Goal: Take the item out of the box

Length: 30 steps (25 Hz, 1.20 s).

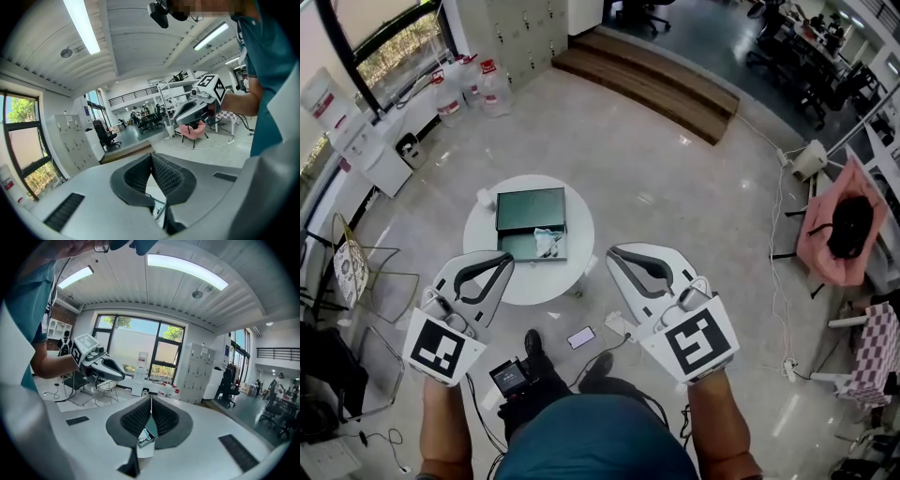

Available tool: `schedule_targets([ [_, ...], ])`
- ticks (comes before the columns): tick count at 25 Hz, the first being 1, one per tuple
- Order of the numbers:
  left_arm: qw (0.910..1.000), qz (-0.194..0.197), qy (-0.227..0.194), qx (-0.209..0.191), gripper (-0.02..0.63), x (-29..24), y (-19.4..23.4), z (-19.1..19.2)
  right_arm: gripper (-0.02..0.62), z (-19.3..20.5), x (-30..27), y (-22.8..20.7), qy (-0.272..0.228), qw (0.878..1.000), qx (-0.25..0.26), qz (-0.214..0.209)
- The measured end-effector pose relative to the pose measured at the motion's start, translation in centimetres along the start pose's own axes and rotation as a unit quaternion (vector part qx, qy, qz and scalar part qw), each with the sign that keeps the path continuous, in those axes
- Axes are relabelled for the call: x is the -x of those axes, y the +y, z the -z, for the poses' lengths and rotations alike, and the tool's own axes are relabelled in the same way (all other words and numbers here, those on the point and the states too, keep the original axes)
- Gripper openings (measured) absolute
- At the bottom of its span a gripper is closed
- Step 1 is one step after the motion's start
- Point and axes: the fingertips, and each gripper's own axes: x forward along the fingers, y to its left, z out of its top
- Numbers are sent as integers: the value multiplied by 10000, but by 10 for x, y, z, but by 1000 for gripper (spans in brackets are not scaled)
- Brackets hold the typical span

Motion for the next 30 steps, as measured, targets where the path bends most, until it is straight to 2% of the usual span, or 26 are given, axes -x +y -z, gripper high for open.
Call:
schedule_targets([
  [4,10000,69,-3,71,20,-6,30,20,38,1,-36,-1,121,9999,-63,15],
  [8,9997,236,-58,49,20,-19,72,42,38,0,-81,-13,261,9994,-106,200],
  [17,9981,603,-99,24,20,-53,164,80,38,1,-176,-33,536,9967,-490,362],
  [30,9966,768,148,243,20,-86,217,159,38,59,-283,-37,969,9918,-828,7],
])
